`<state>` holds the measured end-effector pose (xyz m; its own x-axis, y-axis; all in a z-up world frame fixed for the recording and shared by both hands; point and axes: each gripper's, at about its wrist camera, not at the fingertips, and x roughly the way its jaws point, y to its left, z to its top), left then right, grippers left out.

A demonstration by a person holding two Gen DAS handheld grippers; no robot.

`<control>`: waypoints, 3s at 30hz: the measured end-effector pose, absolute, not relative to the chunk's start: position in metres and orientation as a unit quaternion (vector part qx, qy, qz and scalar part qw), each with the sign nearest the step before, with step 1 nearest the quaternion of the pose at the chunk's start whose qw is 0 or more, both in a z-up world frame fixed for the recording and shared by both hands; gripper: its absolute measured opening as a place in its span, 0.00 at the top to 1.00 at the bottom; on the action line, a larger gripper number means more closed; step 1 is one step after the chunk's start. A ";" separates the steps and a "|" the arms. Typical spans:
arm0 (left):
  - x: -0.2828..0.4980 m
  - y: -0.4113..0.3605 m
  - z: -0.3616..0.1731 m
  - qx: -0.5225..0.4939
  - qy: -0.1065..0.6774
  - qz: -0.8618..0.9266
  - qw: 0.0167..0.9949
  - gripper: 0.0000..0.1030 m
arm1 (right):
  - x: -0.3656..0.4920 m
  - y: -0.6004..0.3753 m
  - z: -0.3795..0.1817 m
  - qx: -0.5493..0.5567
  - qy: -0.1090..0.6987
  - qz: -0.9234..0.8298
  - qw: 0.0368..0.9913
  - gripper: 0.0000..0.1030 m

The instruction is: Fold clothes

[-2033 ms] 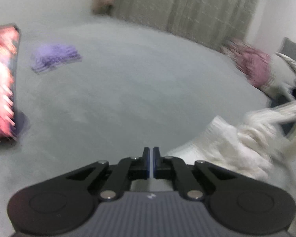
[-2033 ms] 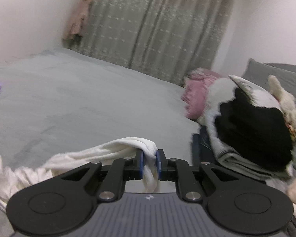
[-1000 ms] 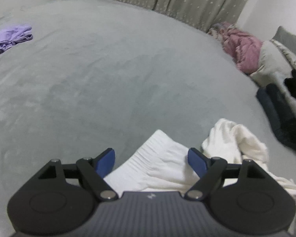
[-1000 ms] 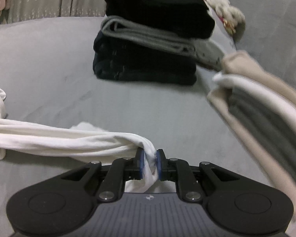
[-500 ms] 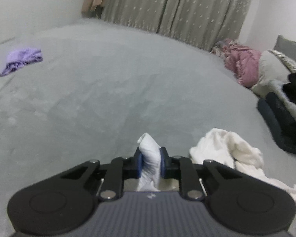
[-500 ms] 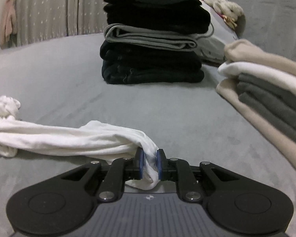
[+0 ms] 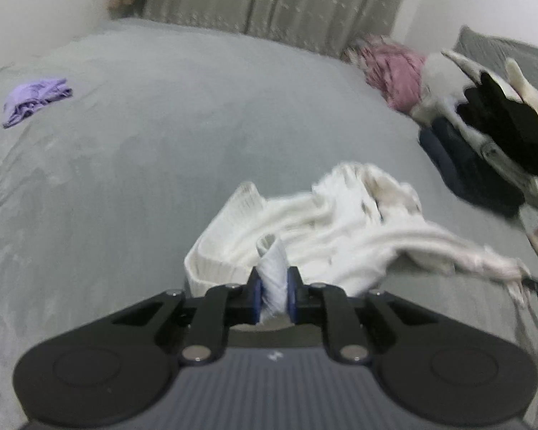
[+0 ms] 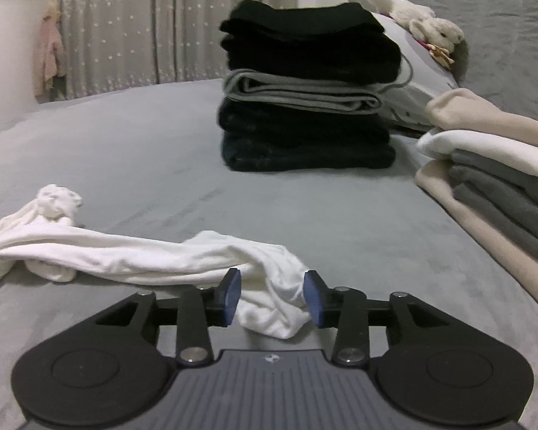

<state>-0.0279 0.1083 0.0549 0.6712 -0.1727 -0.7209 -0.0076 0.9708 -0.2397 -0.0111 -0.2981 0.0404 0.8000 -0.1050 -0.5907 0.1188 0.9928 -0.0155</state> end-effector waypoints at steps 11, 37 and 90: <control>-0.050 0.128 0.046 -0.110 0.454 -0.145 0.872 0.41 | 0.006 -0.247 0.037 -0.017 0.307 -0.016 0.951 0.58; -0.006 0.127 0.066 -0.035 0.463 -0.189 0.865 0.01 | 0.039 -0.208 0.028 -0.042 0.328 0.019 0.944 0.55; 0.125 0.174 0.039 -0.030 0.364 0.020 0.931 0.94 | 0.052 -0.190 0.006 -0.082 0.287 0.006 0.954 0.41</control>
<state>0.1254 0.1744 0.0393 0.7349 0.0159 -0.6780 -0.0591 0.9974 -0.0406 0.0524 -0.1902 0.0063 0.8349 -0.0355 -0.5492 -0.0582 0.9866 -0.1523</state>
